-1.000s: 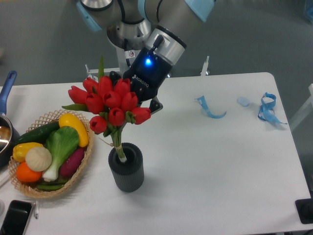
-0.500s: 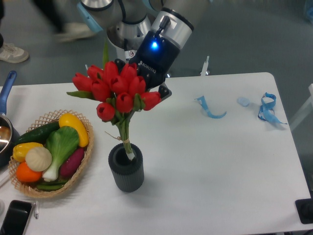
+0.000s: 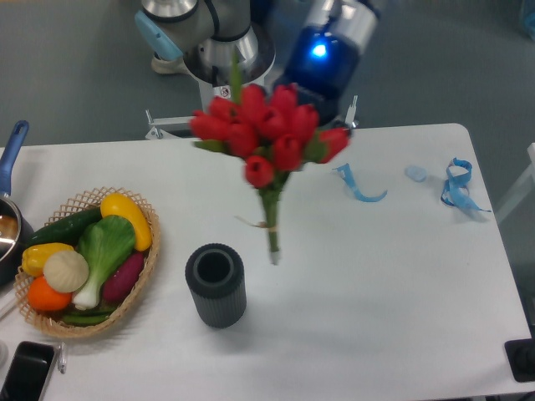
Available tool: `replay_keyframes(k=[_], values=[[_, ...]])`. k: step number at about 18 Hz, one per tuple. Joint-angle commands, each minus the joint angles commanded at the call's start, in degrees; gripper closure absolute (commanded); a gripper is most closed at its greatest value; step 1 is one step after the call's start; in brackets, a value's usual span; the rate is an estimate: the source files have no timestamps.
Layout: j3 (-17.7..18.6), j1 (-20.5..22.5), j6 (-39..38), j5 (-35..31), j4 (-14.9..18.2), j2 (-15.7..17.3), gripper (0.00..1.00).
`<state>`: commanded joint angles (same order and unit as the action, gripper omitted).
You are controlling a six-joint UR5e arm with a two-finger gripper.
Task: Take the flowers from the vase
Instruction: 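Lift the gripped tulip bouquet straight up out of the black vase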
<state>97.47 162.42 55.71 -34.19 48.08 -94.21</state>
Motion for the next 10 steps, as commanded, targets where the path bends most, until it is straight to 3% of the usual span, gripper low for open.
replay_keyframes(k=[5,10], values=[[-1.6,2.3,7.1,-0.4,-0.1,-6.2,0.63],[-2.0,3.3,7.5,-0.4,-0.1,-6.5,0.63]])
